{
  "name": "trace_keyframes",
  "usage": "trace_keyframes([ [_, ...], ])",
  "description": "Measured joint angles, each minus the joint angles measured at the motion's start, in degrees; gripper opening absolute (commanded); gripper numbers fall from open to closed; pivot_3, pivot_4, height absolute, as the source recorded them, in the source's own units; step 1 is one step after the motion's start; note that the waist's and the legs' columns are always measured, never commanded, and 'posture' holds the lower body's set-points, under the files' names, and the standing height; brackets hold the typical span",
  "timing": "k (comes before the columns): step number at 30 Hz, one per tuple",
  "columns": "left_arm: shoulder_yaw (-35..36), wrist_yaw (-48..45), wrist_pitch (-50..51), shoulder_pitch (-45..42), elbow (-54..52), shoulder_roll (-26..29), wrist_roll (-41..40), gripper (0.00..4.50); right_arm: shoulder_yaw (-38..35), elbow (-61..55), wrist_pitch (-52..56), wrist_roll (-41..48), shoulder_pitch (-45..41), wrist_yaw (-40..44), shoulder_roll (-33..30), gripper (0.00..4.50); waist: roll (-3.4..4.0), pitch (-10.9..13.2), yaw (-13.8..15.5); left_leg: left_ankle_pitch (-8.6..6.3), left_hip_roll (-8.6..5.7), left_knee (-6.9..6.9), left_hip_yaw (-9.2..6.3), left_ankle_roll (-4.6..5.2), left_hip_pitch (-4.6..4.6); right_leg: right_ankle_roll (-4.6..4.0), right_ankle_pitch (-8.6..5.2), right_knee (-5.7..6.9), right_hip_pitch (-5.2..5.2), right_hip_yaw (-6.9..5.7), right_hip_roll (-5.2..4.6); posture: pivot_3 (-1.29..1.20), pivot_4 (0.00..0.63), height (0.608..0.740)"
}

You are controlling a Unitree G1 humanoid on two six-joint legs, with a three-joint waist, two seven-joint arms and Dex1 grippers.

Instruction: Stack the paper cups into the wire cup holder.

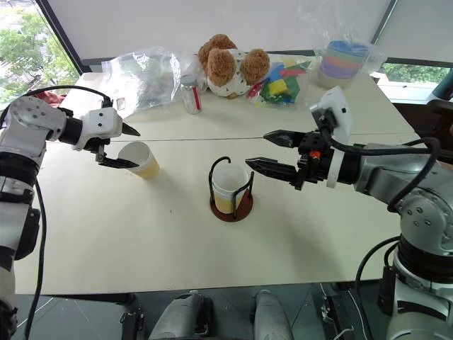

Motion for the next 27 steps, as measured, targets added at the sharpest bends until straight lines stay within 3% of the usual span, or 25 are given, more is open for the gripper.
trace_keyframes([
  [16,1.3,1.2,-2.1,-6.8,4.5,-1.4,2.7,4.5,-0.5,2.1,-5.5,1.9,2.7,-3.0,-2.9,3.82,-0.07,0.0,0.1,0.0,0.0,0.01,-0.01,0.0,-0.01,0.0,0.0,0.0,0.0,0.0,-0.01,0.0,0.15,0.74],
  [22,2.7,-5.2,5.7,-9.9,1.2,-1.1,0.5,4.5,0.4,2.4,-6.6,2.0,3.4,-3.3,-4.0,3.82,-0.08,0.0,0.0,0.0,0.0,0.01,-0.03,0.0,-0.02,0.01,0.0,0.0,0.0,0.0,0.0,0.0,0.15,0.74],
  [27,-1.6,-7.1,13.6,-5.8,-9.4,2.6,-6.7,4.5,0.8,2.8,-7.4,2.1,4.0,-3.4,-4.5,3.82,-0.06,0.0,-0.2,0.0,0.01,0.0,-0.05,0.0,0.01,0.01,0.0,0.02,0.0,0.04,-0.02,0.0,0.15,0.74],
])
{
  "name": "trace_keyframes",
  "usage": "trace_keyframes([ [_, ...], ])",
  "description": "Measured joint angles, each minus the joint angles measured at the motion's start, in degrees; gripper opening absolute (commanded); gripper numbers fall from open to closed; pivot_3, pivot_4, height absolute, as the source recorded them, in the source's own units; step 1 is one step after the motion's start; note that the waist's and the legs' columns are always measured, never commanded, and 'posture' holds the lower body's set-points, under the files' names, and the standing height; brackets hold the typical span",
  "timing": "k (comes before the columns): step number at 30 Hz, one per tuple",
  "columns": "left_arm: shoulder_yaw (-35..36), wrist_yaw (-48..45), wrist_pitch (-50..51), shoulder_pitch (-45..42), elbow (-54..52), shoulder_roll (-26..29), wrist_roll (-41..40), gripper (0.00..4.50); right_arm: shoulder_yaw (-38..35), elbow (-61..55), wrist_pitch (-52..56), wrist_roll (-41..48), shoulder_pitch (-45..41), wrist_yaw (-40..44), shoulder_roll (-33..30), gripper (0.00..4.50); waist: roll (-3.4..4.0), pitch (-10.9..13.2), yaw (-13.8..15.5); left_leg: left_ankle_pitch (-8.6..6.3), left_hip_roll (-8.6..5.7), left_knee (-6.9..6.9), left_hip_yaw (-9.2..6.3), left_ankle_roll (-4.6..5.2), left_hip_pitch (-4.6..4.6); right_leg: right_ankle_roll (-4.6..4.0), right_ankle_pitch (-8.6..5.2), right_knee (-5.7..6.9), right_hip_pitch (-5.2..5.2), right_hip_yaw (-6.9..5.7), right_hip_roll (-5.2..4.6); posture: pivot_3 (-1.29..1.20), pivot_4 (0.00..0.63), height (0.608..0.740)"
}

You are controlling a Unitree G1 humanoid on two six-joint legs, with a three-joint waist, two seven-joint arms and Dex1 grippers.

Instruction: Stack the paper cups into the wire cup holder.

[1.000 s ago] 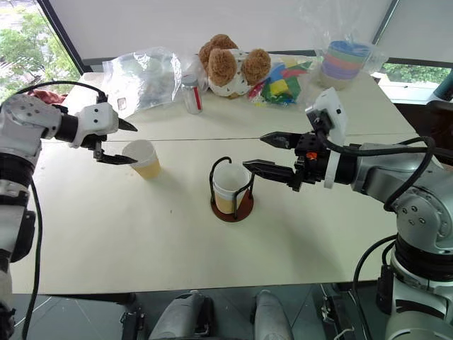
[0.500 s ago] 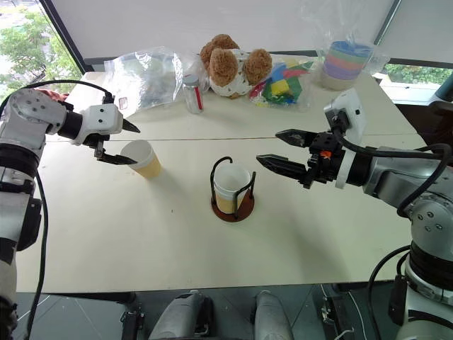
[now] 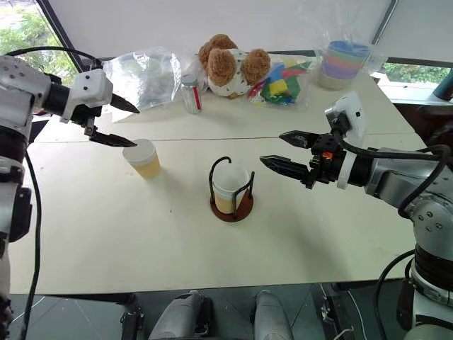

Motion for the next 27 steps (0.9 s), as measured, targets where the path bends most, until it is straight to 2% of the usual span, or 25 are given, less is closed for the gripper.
trace_keyframes([
  [5,-3.0,0.0,-0.2,5.1,-2.1,0.2,-1.4,4.5,-0.7,0.5,-0.1,1.8,0.6,0.1,-1.1,3.82,-0.02,0.0,0.1,0.01,0.0,0.02,0.0,-0.01,0.0,0.0,0.0,0.0,0.0,-0.01,0.01,0.0,0.15,0.74],
  [16,-3.7,0.0,-6.0,5.4,3.8,-2.5,1.2,4.5,-6.5,-2.4,1.3,12.3,3.2,-1.1,-5.9,3.82,-0.1,0.0,0.2,0.0,-0.01,0.03,0.0,0.0,-0.03,0.0,0.0,-0.02,0.01,-0.01,0.0,0.0,0.15,0.74],
  [24,-5.1,0.0,-9.1,5.2,8.8,-4.0,4.9,4.5,-8.7,-8.1,1.3,27.8,4.4,-6.4,-10.4,3.82,-0.15,0.0,0.3,0.0,0.01,0.02,-0.03,0.0,-0.03,0.0,0.0,-0.02,0.0,-0.02,-0.01,0.0,0.15,0.74],
  [27,-5.0,0.0,-10.3,5.1,10.5,-4.7,6.4,3.73,-7.8,-9.3,0.8,30.8,5.0,-7.8,-11.8,3.88,-0.19,0.0,0.3,0.0,-0.01,0.08,-0.01,0.0,-0.03,0.0,0.0,-0.04,0.01,-0.01,-0.06,0.0,0.15,0.74],
])
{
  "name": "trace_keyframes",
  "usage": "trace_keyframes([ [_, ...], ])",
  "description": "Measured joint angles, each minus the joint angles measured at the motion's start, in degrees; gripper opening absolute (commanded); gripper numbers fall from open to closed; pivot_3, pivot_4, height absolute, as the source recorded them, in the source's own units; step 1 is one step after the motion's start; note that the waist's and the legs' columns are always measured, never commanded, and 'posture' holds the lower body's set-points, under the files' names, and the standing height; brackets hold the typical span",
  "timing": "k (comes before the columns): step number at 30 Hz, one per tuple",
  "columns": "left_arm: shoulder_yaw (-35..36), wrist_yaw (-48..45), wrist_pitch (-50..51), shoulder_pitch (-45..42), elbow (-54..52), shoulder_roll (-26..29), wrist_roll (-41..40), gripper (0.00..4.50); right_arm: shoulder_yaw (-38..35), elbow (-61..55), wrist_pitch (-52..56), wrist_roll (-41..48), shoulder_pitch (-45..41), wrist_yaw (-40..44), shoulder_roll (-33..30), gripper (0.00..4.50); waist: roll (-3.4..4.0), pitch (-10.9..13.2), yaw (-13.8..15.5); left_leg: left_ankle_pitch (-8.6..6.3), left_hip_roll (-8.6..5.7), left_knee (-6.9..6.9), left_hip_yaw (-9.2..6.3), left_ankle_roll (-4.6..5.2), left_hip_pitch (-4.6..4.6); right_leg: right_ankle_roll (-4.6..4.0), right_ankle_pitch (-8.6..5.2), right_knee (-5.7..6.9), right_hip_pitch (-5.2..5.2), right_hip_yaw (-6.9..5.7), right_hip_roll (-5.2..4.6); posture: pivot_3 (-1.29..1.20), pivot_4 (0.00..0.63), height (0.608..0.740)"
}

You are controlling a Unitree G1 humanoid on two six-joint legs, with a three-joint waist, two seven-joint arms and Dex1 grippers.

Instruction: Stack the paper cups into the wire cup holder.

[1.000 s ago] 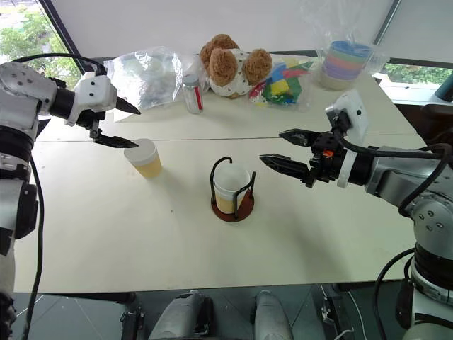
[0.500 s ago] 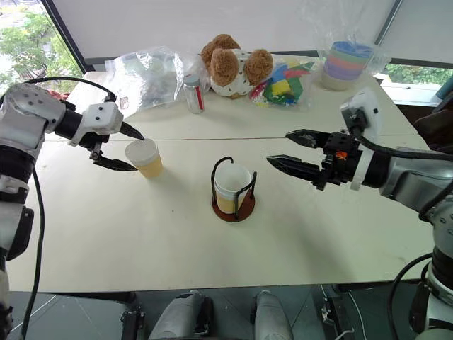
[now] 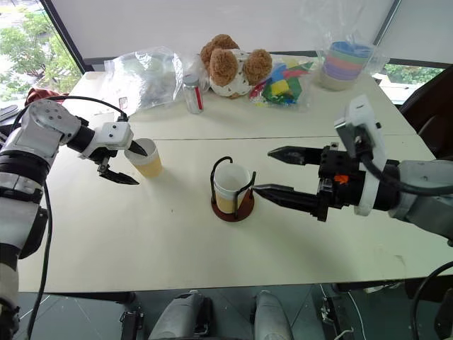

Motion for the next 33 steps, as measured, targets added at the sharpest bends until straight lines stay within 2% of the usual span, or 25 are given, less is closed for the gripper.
trace_keyframes([
  [7,0.5,0.4,-2.2,-1.0,2.1,-1.5,2.1,0.28,3.4,-0.9,-2.3,0.5,2.2,-1.8,-1.8,3.88,-0.08,0.0,0.0,0.0,0.0,0.01,-0.01,0.01,0.0,0.0,0.0,0.0,-0.01,-0.01,-0.01,0.0,0.15,0.74],
  [8,0.7,0.6,-2.3,-1.2,2.1,-1.6,2.2,0.05,3.6,-1.0,-2.6,0.5,2.3,-2.0,-1.9,3.88,-0.08,0.0,0.0,0.0,0.0,0.0,-0.01,0.01,0.0,0.0,0.0,0.0,-0.01,-0.01,-0.01,0.0,0.15,0.74],
  [13,1.0,1.1,-2.6,-2.4,2.1,-2.2,2.4,0.05,4.4,-1.0,-4.3,0.1,3.5,-2.2,-2.2,3.88,-0.1,0.0,0.0,0.0,0.0,0.01,-0.01,0.01,-0.02,0.0,0.0,0.0,-0.01,-0.01,-0.01,0.0,0.15,0.74],
  [20,0.8,0.0,-1.8,-12.7,2.1,-5.3,0.8,0.05,5.6,-0.6,-4.6,-1.4,4.1,-1.4,-5.2,3.88,-0.16,0.0,0.1,-0.01,-0.01,0.04,-0.09,0.01,-0.13,0.0,0.0,0.0,-0.01,-0.07,0.0,0.0,0.15,0.74],
  [23,-0.7,0.0,2.2,-21.1,0.7,-9.0,-6.7,0.05,4.4,0.6,-4.6,-3.4,4.3,0.4,-7.7,3.88,-0.19,0.0,0.2,-0.03,-0.05,0.07,-0.17,0.05,-0.25,0.0,0.0,-0.09,-0.03,-0.1,0.0,0.0,0.15,0.74],
  [26,-4.7,0.0,6.8,-25.8,-3.7,-10.9,-16.4,0.05,2.7,1.5,-4.6,-5.8,4.8,2.2,-10.2,3.88,-0.16,0.0,-0.1,-0.07,-0.04,0.04,-0.16,0.13,-0.24,0.04,-0.02,-0.11,-0.05,-0.07,-0.01,0.0,0.15,0.74],
  [33,-17.5,0.0,14.4,-26.0,-13.8,-10.6,-36.4,0.05,-4.9,1.4,-3.1,-7.6,8.2,3.5,-13.5,3.88,-0.06,0.0,-0.5,-0.05,0.05,0.02,-0.17,0.08,-0.13,0.04,-0.03,-0.04,-0.12,0.04,0.06,0.0,0.15,0.74],
])
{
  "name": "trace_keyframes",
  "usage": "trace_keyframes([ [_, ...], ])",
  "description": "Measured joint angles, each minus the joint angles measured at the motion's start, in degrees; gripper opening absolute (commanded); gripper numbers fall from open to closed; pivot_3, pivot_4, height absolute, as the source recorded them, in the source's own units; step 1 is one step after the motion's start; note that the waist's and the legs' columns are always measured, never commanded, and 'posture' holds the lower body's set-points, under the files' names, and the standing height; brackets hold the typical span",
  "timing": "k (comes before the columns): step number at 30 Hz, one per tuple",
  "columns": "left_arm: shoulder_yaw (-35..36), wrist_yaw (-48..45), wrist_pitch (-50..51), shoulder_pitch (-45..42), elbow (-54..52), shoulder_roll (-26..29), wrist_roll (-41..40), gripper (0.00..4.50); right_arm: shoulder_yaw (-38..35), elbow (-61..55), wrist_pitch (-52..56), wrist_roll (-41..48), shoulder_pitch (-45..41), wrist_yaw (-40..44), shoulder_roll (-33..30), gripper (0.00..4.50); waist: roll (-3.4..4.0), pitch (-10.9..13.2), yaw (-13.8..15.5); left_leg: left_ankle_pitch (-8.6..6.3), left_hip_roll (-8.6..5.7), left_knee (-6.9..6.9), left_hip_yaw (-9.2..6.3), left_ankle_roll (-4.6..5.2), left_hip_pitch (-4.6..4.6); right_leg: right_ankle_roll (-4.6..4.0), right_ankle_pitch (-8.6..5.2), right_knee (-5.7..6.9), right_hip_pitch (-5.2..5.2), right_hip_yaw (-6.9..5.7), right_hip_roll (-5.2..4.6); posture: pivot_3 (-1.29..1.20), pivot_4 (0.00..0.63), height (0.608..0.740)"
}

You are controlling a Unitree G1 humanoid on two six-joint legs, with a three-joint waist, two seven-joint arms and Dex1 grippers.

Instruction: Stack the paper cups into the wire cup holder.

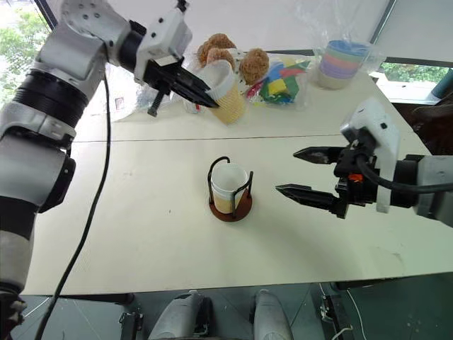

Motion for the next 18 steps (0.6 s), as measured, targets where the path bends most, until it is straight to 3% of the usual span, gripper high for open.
trace_keyframes([
  [8,-11.9,0.0,1.0,0.3,-8.5,3.5,-11.7,0.05,-3.1,-2.8,1.0,2.4,3.5,-3.2,0.4,3.88,0.01,0.0,0.3,0.03,-0.03,0.04,0.03,-0.05,0.01,0.0,0.0,-0.01,0.02,0.05,-0.04,0.0,0.15,0.74],
  [18,-21.5,0.0,-2.7,0.7,-10.1,5.4,-14.4,0.05,-2.9,-3.6,-0.1,3.2,5.3,-6.0,1.8,3.88,0.0,0.0,0.4,0.04,-0.06,0.05,0.02,-0.05,-0.01,-0.01,0.0,-0.03,0.04,0.04,-0.01,0.0,0.15,0.74],
])
